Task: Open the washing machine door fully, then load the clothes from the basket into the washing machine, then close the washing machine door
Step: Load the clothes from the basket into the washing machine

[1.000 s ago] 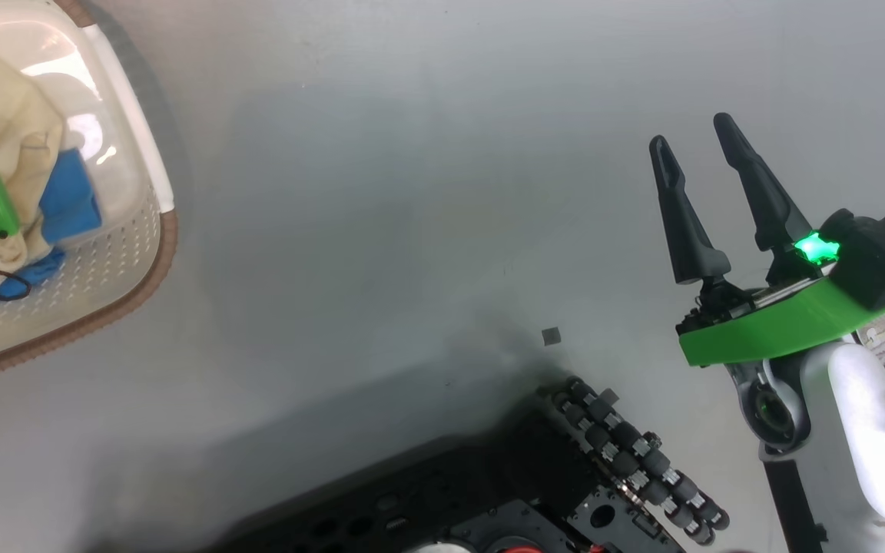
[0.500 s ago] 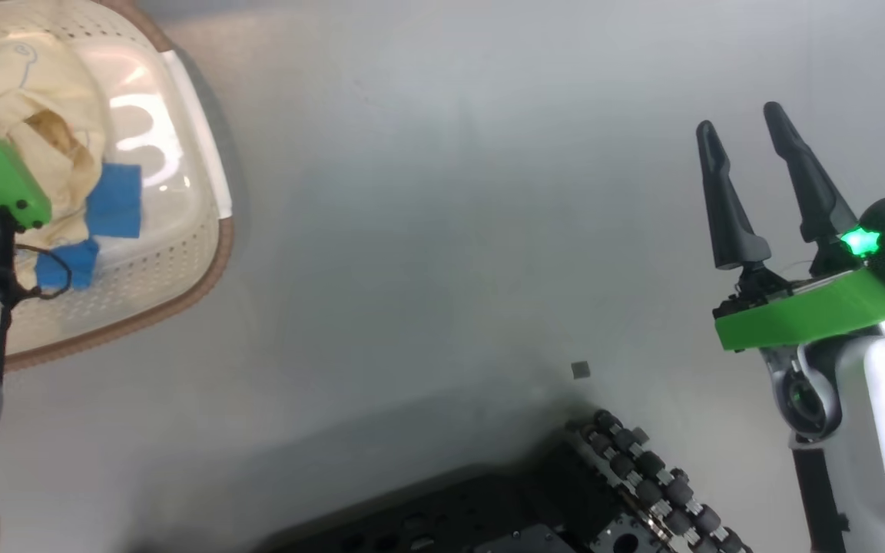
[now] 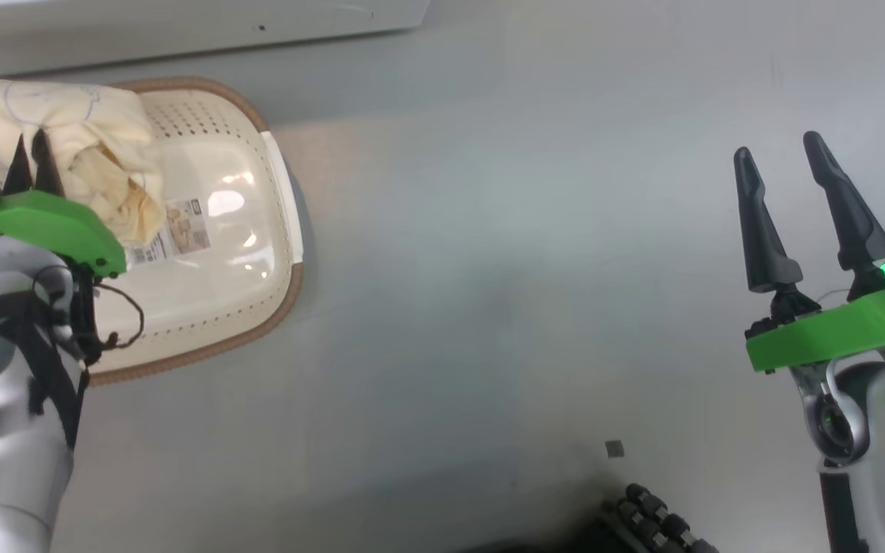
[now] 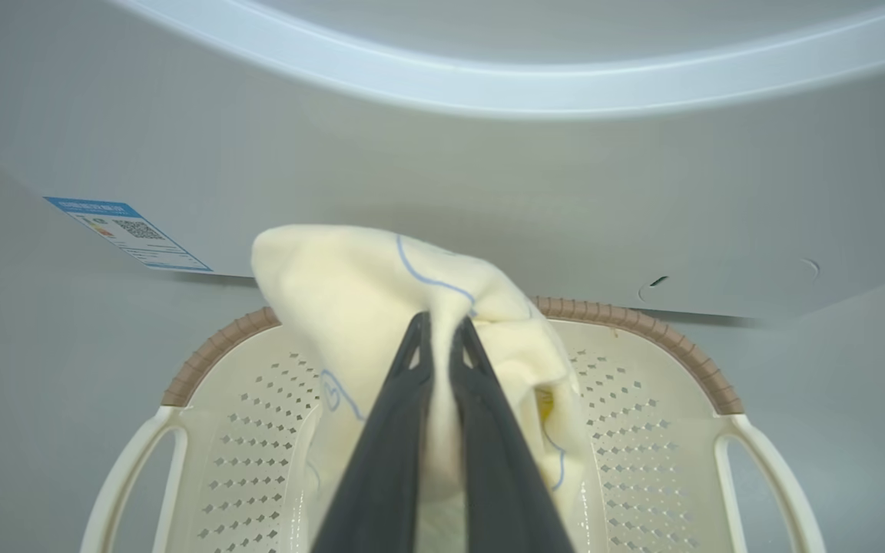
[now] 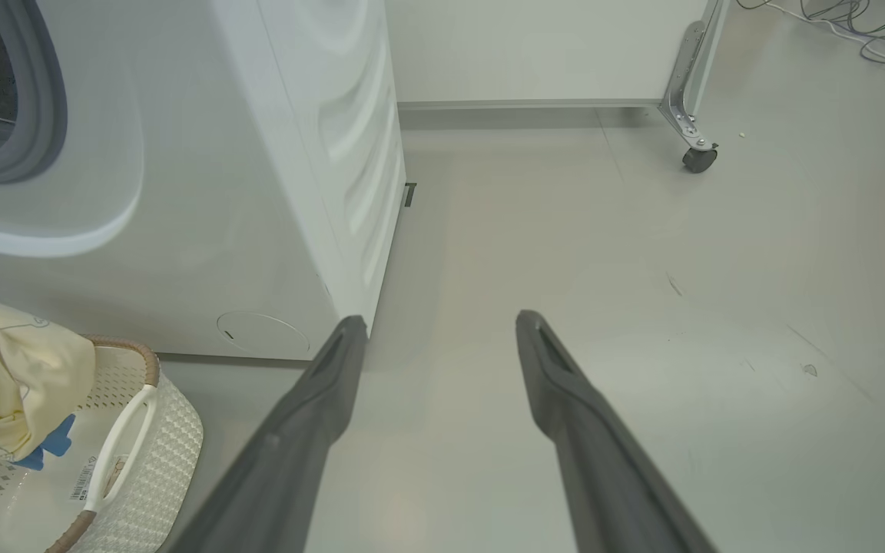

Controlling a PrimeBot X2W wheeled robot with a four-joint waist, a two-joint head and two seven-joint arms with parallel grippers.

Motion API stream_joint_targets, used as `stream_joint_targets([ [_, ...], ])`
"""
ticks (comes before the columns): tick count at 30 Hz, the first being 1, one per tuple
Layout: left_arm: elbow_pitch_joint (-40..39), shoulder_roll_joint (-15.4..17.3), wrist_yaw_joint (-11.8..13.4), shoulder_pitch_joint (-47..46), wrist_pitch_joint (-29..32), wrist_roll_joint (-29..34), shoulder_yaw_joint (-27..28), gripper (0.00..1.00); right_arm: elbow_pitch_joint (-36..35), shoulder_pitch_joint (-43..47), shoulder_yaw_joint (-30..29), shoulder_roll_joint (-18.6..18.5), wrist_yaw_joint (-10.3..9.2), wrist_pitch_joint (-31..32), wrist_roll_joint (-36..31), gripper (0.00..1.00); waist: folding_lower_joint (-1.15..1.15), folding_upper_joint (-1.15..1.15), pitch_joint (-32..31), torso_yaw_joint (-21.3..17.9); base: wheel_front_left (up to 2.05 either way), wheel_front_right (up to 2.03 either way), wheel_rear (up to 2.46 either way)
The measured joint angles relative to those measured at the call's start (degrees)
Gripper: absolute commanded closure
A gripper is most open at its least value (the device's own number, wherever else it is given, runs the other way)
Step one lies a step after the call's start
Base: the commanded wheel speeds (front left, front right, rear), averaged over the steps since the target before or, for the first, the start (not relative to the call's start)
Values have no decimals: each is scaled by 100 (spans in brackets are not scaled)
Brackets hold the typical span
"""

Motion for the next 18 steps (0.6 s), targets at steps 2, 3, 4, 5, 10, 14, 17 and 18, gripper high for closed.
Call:
stream_joint_targets([
  [2, -497, -14, 98, 324, 0, 15, 100, 100, -20, 76, -2, 0, 0, 27, -40, 0, 0, 0, -216, 31, 0, 0, 0],
  [3, -788, -29, 133, 511, -1, 67, 156, 100, -30, 108, -8, -1, 0, 48, -59, 0, 0, 0, -329, 44, 0, 0, 0],
  [4, -1067, -43, 181, 705, -2, 102, 189, 100, -45, 148, -9, -1, 0, 82, -80, 0, 0, 0, -438, 57, 0, 0, 0],
  [5, -1334, -66, 212, 907, -16, 143, 211, 100, -49, 177, -4, 0, 0, 98, -99, 0, 0, 0, -548, 68, 0, 0, 0],
  [10, -2459, -197, 319, 2008, -18, 272, 343, 100, -60, 370, -20, -1, 0, 202, -181, 0, 0, 0, -1100, 127, 0, 0, 0],
  [14, -3007, -257, 386, 2685, -18, 408, 313, 100, -74, 513, -70, -1, 0, 287, -246, 0, 0, 0, -1531, 213, 0, 0, 0],
  [17, -3287, -261, 422, 3043, -16, 441, 243, 100, -81, 578, -77, -1, 0, 404, -320, 0, 0, 0, -1848, 303, 0, 0, 0],
  [18, -3373, -264, 427, 3149, -16, 439, 213, 100, -83, 620, -77, 0, 0, 436, -347, 0, 0, 0, -1952, 338, 0, 0, 0],
])
